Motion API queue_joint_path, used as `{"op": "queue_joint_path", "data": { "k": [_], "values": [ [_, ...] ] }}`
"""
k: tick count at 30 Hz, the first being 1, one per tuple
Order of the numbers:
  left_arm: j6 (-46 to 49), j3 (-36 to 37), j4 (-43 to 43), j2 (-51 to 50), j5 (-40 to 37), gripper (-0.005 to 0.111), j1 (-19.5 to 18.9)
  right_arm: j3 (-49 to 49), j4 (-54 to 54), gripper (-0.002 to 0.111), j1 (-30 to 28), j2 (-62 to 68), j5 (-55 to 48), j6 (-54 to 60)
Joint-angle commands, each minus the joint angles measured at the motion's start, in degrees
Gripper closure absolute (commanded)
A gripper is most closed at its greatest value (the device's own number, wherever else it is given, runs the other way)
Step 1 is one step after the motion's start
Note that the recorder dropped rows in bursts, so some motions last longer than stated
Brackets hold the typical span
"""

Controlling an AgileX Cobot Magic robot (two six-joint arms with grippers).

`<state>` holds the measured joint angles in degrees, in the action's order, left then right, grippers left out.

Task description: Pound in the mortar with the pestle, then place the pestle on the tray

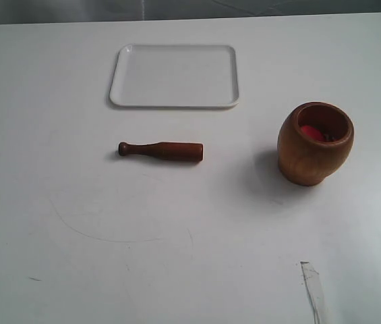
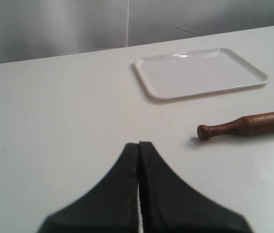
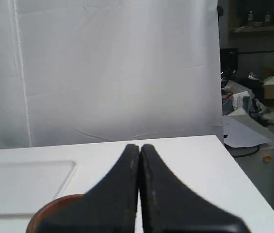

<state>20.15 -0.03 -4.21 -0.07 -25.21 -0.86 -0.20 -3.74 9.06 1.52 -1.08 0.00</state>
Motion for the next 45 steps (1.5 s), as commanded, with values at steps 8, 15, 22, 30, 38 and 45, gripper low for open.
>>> {"op": "queue_joint_path", "data": {
  "k": [8,15,22,30,38,45],
  "values": [
    [-0.47,0.03,0.42,0.07,0.17,0.107,0.44,0.20,-7.80,0.108,-0.47,-0.38,1.08,-0.77],
    [-0.47,0.03,0.42,0.07,0.17,0.107,0.44,0.20,-14.00,0.108,-0.47,-0.38,7.96,-1.20],
    [-0.47,0.03,0.42,0.07,0.17,0.107,0.44,-19.81,-7.85,0.108,-0.47,0.92,1.53,-1.79],
    [-0.47,0.03,0.42,0.07,0.17,0.107,0.44,-57.45,-22.09,0.108,-0.47,25.11,-37.67,29.76],
    [-0.47,0.03,0.42,0.07,0.17,0.107,0.44,-76.57,-34.18,0.108,1.18,59.90,-60.88,43.56],
    [-0.47,0.03,0.42,0.07,0.17,0.107,0.44,-76.57,-14.61,0.108,26.28,84.53,-52.99,40.24]
  ]
}}
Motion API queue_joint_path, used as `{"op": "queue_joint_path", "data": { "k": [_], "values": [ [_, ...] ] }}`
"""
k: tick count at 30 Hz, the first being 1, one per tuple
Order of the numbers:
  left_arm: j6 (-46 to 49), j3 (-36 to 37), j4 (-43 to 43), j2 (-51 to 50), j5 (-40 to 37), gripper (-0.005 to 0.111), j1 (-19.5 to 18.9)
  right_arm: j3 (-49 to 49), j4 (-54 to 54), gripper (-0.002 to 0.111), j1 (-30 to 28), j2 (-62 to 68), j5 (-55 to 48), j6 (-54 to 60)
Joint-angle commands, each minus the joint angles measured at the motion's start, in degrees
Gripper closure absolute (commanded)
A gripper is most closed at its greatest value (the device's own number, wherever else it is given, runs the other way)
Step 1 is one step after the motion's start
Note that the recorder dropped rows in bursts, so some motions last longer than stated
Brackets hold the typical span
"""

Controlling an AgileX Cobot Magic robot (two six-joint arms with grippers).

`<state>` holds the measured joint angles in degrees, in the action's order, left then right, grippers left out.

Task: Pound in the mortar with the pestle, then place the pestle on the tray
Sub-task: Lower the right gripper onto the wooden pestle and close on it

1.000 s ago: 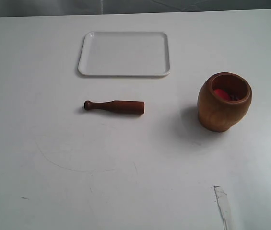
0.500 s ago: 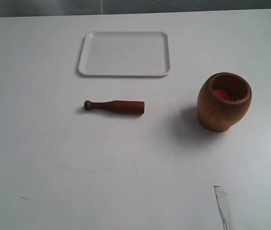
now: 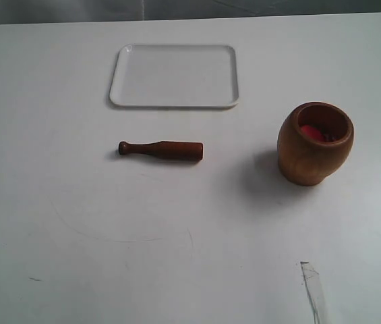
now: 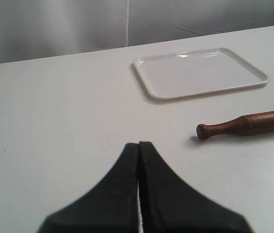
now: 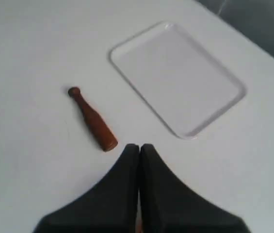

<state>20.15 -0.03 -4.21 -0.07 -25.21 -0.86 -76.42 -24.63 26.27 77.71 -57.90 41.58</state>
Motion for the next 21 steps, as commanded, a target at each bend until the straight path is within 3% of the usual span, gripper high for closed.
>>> {"op": "queue_joint_path", "data": {
  "k": [1,3,9,18,21],
  "values": [
    [-0.47,0.03,0.42,0.07,0.17,0.107,0.44,-0.35,8.13,0.108,13.01,13.88,6.01,-0.91],
    [-0.47,0.03,0.42,0.07,0.17,0.107,0.44,-3.10,10.85,0.108,17.80,22.14,4.85,-0.91],
    [-0.47,0.03,0.42,0.07,0.17,0.107,0.44,-18.18,12.07,0.108,23.81,37.87,-3.55,-1.50],
    [-0.47,0.03,0.42,0.07,0.17,0.107,0.44,-36.34,15.24,0.107,24.61,50.78,-7.46,-3.46],
    [-0.47,0.03,0.42,0.07,0.17,0.107,0.44,-37.58,15.24,0.094,24.61,52.87,-8.31,-2.75]
  ]
}}
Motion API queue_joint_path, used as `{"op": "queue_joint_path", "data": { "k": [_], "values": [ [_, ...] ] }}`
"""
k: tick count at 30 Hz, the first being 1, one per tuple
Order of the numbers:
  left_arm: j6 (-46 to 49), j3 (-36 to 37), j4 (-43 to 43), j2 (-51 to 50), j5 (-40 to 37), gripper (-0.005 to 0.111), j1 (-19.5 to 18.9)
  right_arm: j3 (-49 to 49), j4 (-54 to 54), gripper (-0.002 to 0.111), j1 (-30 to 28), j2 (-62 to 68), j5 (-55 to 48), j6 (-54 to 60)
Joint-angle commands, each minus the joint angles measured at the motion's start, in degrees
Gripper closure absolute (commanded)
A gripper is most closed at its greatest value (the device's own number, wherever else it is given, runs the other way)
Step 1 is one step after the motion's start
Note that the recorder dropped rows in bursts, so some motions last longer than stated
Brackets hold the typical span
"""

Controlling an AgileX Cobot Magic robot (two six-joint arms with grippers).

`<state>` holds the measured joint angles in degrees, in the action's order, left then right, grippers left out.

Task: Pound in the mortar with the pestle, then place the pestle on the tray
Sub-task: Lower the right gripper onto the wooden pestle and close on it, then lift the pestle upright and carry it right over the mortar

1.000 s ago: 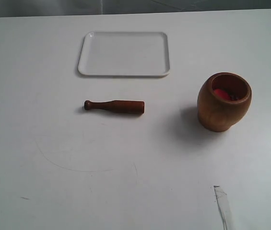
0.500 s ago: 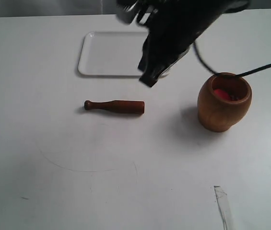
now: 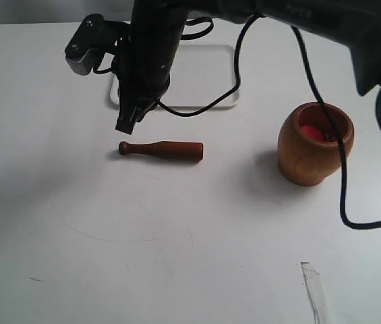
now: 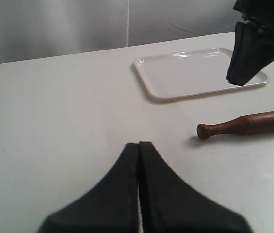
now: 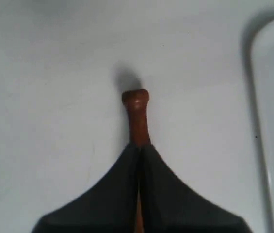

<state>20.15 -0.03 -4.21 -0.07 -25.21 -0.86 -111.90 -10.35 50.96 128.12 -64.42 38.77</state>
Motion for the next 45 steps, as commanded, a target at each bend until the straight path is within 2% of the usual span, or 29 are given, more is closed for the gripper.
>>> {"op": "queue_joint_path", "data": {
  "k": [1,4,6,15,21,25,28,31,33,38,45],
  "values": [
    [-0.47,0.03,0.42,0.07,0.17,0.107,0.44,-2.20,0.95,0.086,-0.08,3.17,-2.16,0.21],
    [-0.47,0.03,0.42,0.07,0.17,0.107,0.44,-2.20,0.95,0.061,0.02,4.30,-2.60,0.66],
    [-0.47,0.03,0.42,0.07,0.17,0.107,0.44,-2.20,1.40,0.050,0.45,5.09,-2.22,2.11],
    [-0.47,0.03,0.42,0.07,0.17,0.107,0.44,-2.20,10.35,0.052,3.62,9.18,2.03,3.21],
    [-0.47,0.03,0.42,0.07,0.17,0.107,0.44,-2.20,9.99,0.052,3.72,10.79,2.69,2.94],
    [-0.47,0.03,0.42,0.07,0.17,0.107,0.44,-2.20,9.10,0.058,3.72,11.51,2.47,2.86],
    [-0.47,0.03,0.42,0.07,0.17,0.107,0.44,-2.20,9.10,0.069,3.72,12.35,2.09,2.86],
    [-0.47,0.03,0.42,0.07,0.17,0.107,0.44,-2.20,9.69,0.088,3.72,13.47,1.02,2.86],
    [-0.47,0.03,0.42,0.07,0.17,0.107,0.44,-2.20,10.35,0.109,3.72,13.98,-0.11,2.63],
    [-0.47,0.03,0.42,0.07,0.17,0.107,0.44,-2.20,11.21,0.108,3.72,13.10,0.41,0.12],
    [-0.47,0.03,0.42,0.07,0.17,0.107,0.44,-2.20,11.64,0.108,3.32,1.58,7.72,-6.30]
  ]
}}
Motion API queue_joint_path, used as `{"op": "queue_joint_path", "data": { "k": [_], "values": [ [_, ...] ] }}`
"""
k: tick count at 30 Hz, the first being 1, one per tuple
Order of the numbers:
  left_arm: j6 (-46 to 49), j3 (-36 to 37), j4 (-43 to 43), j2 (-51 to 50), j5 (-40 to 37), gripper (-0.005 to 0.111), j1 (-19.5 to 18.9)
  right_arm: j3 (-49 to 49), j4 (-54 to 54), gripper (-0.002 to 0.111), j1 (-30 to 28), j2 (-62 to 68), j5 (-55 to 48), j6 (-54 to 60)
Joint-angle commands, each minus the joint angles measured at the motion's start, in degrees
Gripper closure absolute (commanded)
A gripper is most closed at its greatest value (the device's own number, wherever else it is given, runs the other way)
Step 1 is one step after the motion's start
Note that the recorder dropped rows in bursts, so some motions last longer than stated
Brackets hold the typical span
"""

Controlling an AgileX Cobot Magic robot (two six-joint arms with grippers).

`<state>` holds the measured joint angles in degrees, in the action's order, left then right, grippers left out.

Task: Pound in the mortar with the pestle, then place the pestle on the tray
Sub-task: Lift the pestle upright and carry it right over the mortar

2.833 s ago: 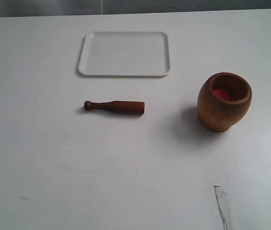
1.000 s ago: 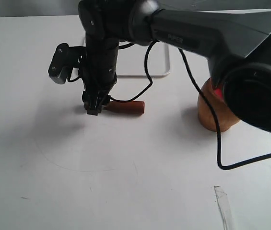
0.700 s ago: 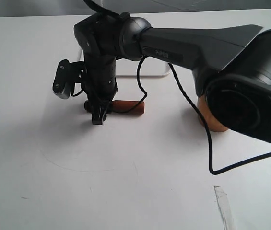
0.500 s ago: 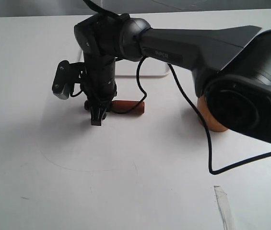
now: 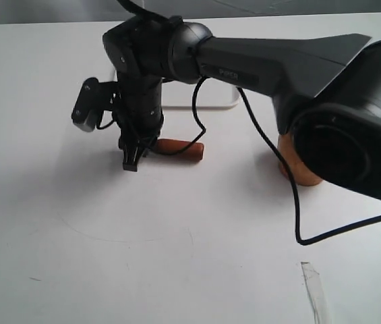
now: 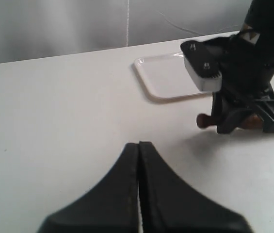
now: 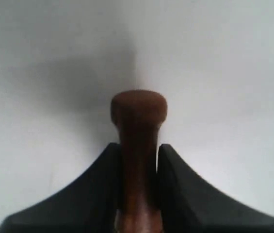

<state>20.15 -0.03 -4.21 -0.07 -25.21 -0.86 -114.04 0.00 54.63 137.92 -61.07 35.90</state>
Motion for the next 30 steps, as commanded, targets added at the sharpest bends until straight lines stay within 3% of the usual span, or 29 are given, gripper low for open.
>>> {"op": "queue_joint_path", "data": {
  "k": [1,5,10,14,21,25,30],
  "values": [
    [-0.47,0.03,0.42,0.07,0.17,0.107,0.44,-0.06,1.30,0.108,-0.51,-10.39,5.28,-4.38],
    [-0.47,0.03,0.42,0.07,0.17,0.107,0.44,0.24,1.39,0.108,-2.10,-18.58,8.20,-8.87],
    [-0.47,0.03,0.42,0.07,0.17,0.107,0.44,7.72,4.08,0.108,-3.80,-29.31,13.95,-13.92],
    [-0.47,0.03,0.42,0.07,0.17,0.107,0.44,21.60,11.34,0.108,-4.17,-39.66,25.10,-21.84],
    [-0.47,0.03,0.42,0.07,0.17,0.107,0.44,53.28,26.22,0.108,-6.94,-60.35,58.69,-45.68],
    [-0.47,0.03,0.42,0.07,0.17,0.107,0.44,68.02,22.11,0.108,-13.95,-69.34,74.00,-46.56],
    [-0.47,0.03,0.42,0.07,0.17,0.107,0.44,83.95,7.56,0.108,-22.45,-77.52,91.08,-40.44]
  ]
}}
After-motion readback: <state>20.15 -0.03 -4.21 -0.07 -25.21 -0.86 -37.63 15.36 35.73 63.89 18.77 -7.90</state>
